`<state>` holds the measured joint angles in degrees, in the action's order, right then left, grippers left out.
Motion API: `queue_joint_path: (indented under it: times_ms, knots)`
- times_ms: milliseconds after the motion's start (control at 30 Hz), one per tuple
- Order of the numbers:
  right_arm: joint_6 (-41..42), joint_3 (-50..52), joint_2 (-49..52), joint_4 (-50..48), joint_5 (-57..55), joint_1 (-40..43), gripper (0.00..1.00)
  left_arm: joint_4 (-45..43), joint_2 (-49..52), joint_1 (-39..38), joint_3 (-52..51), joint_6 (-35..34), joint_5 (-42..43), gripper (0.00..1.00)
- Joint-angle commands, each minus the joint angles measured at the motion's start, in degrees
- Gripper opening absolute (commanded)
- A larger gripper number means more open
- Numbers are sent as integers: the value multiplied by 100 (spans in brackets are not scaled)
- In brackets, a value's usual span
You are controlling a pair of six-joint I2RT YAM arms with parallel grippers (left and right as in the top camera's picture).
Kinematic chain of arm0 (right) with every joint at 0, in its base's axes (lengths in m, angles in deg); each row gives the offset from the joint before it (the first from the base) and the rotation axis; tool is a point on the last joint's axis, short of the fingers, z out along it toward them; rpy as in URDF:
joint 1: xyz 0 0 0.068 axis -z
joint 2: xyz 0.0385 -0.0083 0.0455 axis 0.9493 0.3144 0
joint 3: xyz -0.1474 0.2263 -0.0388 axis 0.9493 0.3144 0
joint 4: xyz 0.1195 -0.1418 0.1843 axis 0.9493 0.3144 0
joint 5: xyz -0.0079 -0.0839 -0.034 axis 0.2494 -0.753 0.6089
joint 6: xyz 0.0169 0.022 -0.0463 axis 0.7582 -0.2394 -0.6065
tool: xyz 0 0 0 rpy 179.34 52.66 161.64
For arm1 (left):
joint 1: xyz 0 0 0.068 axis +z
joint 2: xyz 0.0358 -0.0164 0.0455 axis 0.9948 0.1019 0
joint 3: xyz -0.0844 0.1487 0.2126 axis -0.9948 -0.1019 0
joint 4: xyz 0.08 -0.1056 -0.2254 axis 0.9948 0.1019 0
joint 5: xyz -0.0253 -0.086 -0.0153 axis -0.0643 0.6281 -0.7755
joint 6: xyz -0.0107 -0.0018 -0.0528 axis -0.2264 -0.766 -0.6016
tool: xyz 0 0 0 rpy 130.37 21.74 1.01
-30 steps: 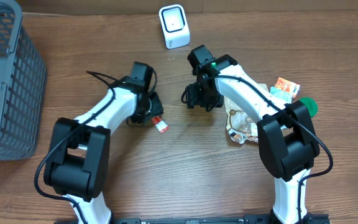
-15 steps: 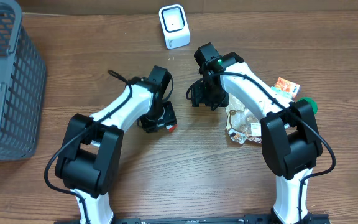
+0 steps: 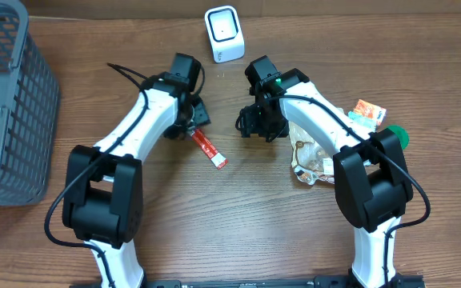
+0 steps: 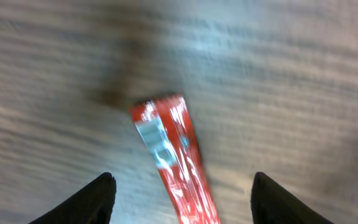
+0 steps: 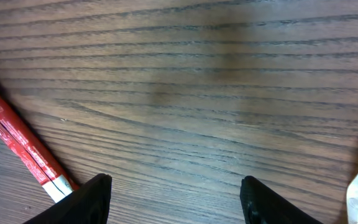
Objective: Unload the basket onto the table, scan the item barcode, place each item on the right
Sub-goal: 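Move the left gripper onto the red stick and close on it, then lift the red stick with the left gripper toward the right gripper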
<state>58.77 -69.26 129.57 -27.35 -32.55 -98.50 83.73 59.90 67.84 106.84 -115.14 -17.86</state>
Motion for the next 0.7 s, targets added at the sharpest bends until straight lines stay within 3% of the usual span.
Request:
queue_joint_path:
  times_ms: [0, 200, 400, 500, 667]
  knots:
    - [4, 31, -131, -17, 44, -22, 68, -160, 72, 94, -109, 37, -170, 56]
    - [4, 31, -131, -35, 44, -22, 68, -369, 315, 66, -118, 166, -166, 56]
    - [4, 31, -131, -37, 44, -22, 67, -361, 647, 52, -118, 184, -2, 48]
    - [4, 31, -131, -33, 44, -22, 67, -262, 726, 52, -118, 442, 367, 39]
    - [2, 31, -131, -11, 46, -22, 68, 31, 726, 17, -118, 468, 586, 36]
